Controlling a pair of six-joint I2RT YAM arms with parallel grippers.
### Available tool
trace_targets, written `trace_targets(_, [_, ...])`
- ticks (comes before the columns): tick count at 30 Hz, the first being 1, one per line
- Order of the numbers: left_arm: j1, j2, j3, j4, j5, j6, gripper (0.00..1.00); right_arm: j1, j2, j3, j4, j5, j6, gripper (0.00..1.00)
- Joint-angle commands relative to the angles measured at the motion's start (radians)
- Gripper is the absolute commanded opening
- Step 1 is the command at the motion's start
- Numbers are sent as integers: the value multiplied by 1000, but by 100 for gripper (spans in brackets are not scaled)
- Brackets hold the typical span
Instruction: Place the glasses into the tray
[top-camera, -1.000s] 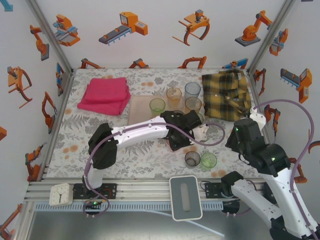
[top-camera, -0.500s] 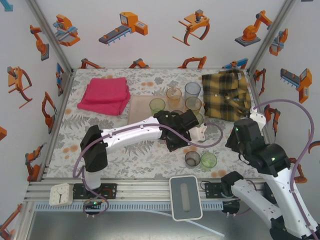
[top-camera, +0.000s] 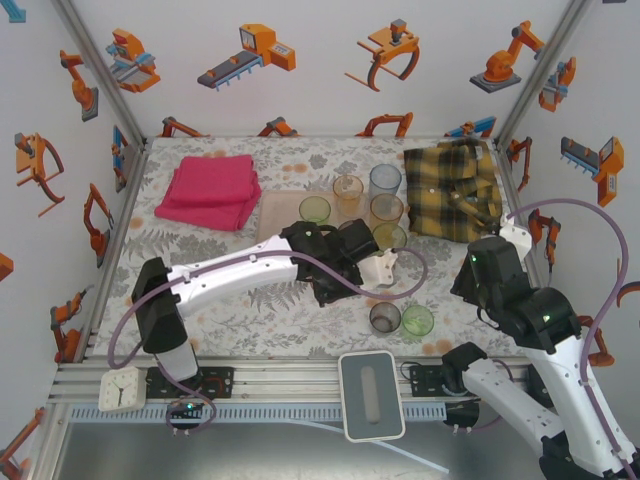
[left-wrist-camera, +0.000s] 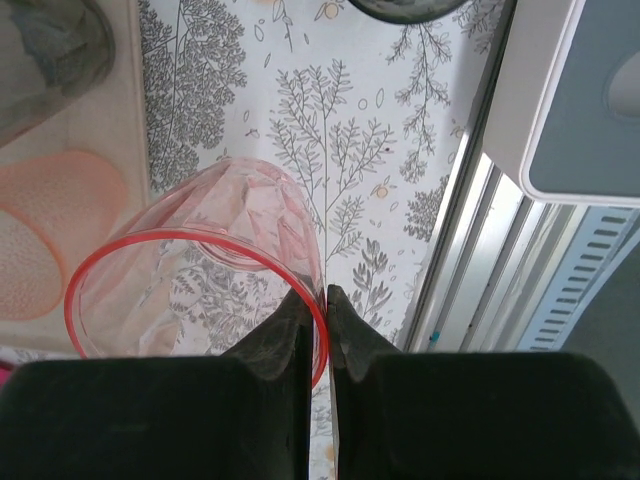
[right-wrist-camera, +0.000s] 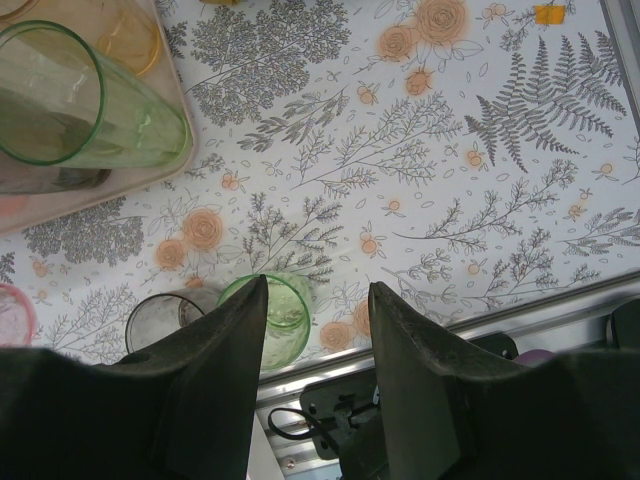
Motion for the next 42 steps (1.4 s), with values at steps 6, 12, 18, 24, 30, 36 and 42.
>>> trace_targets(6, [32, -140, -93, -48, -26, 49, 6, -7, 6, 23, 2, 20, 11, 45])
trace_targets(12, [113, -186, -104, -57, -16, 47, 6, -7, 30, 38, 8, 16, 8, 45])
trace_targets(18, [198, -223, -99, -54, -30, 63, 6, -7, 44, 48, 16, 13, 6, 45])
trace_targets(24, [278, -232, -88, -42, -39, 87, 6, -7, 64, 62, 26, 5, 0, 45])
trace_targets(30, [397, -195, -28, -22, -22, 111, 6, -7, 74, 66, 35, 1, -6, 44])
trace_targets(36, [493, -119, 71, -7, -6, 143, 6, -7, 74, 66, 36, -1, -8, 45])
trace_targets(42, [572, -6, 199, 20, 8, 159, 6, -7, 75, 60, 36, -1, -7, 45])
